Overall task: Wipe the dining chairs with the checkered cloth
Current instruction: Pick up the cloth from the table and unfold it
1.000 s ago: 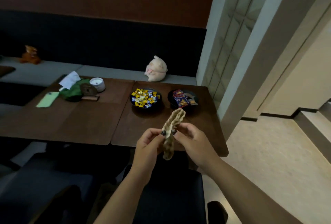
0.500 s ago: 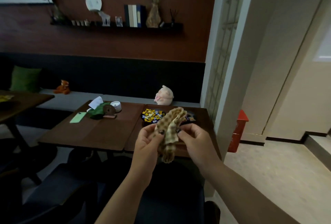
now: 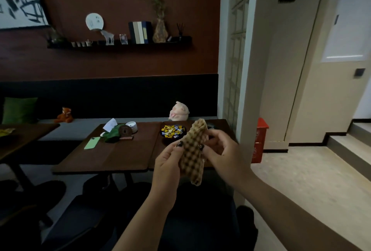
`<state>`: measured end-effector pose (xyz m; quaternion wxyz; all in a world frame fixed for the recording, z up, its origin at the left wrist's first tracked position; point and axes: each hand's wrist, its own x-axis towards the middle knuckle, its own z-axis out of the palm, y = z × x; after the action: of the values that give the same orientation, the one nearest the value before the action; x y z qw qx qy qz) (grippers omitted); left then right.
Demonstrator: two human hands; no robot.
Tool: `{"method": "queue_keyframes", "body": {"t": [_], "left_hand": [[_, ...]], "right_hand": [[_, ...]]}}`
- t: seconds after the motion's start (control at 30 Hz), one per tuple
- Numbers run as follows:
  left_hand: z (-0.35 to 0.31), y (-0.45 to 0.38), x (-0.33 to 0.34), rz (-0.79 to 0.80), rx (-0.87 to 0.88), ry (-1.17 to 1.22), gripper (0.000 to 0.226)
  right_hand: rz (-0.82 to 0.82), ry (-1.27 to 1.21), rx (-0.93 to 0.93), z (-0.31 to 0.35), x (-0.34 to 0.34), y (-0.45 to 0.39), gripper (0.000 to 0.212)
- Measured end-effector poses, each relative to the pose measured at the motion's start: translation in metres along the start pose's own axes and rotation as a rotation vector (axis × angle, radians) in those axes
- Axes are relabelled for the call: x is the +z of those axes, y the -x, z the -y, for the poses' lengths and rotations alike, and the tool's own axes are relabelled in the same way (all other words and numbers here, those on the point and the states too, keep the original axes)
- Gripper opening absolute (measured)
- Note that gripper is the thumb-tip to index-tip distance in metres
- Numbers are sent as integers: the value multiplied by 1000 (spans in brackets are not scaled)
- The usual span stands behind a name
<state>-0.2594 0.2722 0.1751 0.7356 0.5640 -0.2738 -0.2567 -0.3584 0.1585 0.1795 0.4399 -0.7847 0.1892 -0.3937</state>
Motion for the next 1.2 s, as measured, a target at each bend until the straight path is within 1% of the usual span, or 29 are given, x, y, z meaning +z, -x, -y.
{"method": "queue_keyframes", "body": {"t": [0.13,0.17,0.23,0.27,0.37,0.47,0.53,0.57,0.6,0.63,0.7,0.73,0.77,0.83,0.93,0.97,1.0,1.03,1.07,1.1,1.13,1.17,1.2], "left_hand": [[-12,36,-47,95,-38,-30,33],[-13,44,-59,105,-42,-46,33],[-14,58,-79,99,-50,-64,33],[-14,65,-87,84,-57,-65,33],[-13,87,-103,-1,-125,-5,39],[-19,99,-116,-132,-197,103,38],[-29,103,-127,-191,-216,148,33],[-35,105,-131,-191,-200,149,34],[-41,107,-134,-180,-179,133,36],[-46,109,-135,-169,-162,100,37],[-55,112,-133,-136,-144,5,35],[-58,113,-130,-101,-143,-44,33],[-60,114,-125,-72,-146,-80,32],[-61,116,-114,-76,-142,-90,31],[-59,113,-102,-176,-179,100,30],[-58,111,-97,-197,-188,151,28],[-57,109,-93,-198,-197,166,27],[-55,107,-89,-181,-208,146,26],[-52,106,-85,-140,-216,98,26],[-50,106,-80,-66,-211,35,28],[-48,107,-75,29,-193,-33,32],[-46,108,-69,122,-170,-93,35],[-45,110,-63,198,-147,-131,36]], "right_hand": [[0,-87,25,24,41,37,43],[1,-112,31,31,51,48,42],[-16,-186,72,42,70,70,27],[-30,-221,110,47,77,80,24],[-89,-263,244,57,92,102,43],[-131,-286,362,61,91,113,44],[-37,-252,446,61,87,122,37],[23,-216,480,60,86,127,36],[62,-196,507,61,86,130,38],[76,-227,526,62,85,132,43],[100,-430,577,68,82,129,55],[117,-537,600,71,80,125,57],[137,-612,604,73,79,121,54],[156,-655,589,75,76,117,50],[188,-612,612,69,59,123,44],[233,-542,642,67,50,129,42],[292,-395,664,65,40,135,41],[338,-166,653,62,30,140,40],[333,64,602,60,21,143,40],[273,211,505,59,14,145,45],[190,240,370,61,8,145,54],[141,177,248,67,1,143,61],[143,85,151,73,-6,139,65]]}}
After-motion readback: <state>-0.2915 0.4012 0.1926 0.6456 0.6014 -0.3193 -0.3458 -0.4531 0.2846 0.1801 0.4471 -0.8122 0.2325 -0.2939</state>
